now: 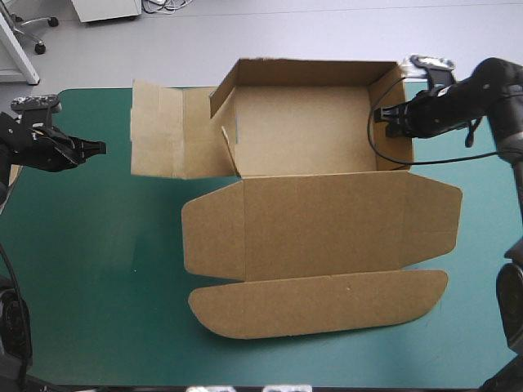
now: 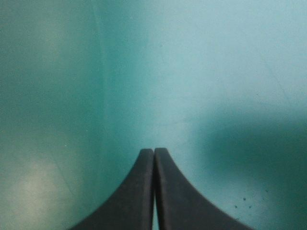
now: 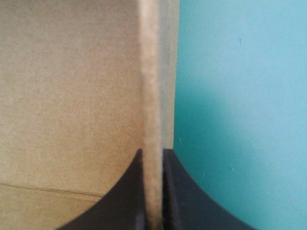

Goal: Fold the box

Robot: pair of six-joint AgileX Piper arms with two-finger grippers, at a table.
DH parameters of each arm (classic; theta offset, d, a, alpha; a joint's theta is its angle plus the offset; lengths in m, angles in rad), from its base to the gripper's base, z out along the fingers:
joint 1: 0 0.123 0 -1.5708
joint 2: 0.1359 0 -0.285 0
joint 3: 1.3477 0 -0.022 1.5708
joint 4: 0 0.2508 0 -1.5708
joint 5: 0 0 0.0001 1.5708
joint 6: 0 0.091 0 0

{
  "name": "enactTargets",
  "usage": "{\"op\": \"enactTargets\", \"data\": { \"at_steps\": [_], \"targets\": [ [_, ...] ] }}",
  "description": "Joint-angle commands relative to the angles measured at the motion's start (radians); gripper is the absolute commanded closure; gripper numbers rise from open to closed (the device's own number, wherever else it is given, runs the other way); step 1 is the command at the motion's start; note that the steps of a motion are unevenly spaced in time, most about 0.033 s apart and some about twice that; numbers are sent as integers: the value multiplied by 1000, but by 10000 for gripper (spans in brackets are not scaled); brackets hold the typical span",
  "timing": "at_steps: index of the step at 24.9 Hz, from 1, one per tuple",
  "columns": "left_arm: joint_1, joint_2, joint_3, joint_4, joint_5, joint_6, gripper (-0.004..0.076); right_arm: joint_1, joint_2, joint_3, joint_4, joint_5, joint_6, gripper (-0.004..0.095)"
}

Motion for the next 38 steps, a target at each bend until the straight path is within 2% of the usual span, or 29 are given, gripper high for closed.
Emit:
{"op": "enactTargets", "data": {
  "at_steps": [1, 5, 13, 18, 25, 31, 38],
  "targets": [
    [-1, -40, 26, -78, -52, 26, 738, -48, -126, -36, 100, 10, -17, 922],
    [-1, -40, 90, -165, -80, 71, 738, -42, -180, -36, 100, 10, -20, 922],
    [-1, -40, 134, -523, -9, 276, 738, -32, -217, -36, 279, 10, -53, 922],
    [-15, -40, 134, -707, 45, 373, 738, 49, -219, -36, 249, 10, -53, 922],
    [-118, -40, 134, -745, 80, 399, 738, 155, -188, -27, 180, 10, -26, 922],
    [-154, -42, 134, -842, 149, 423, 738, 165, -101, -26, 94, 10, 2, 922],
    [-154, -42, 134, -921, 180, 451, 738, 165, 0, -26, 140, -8, 2, 922]
  ]
}}
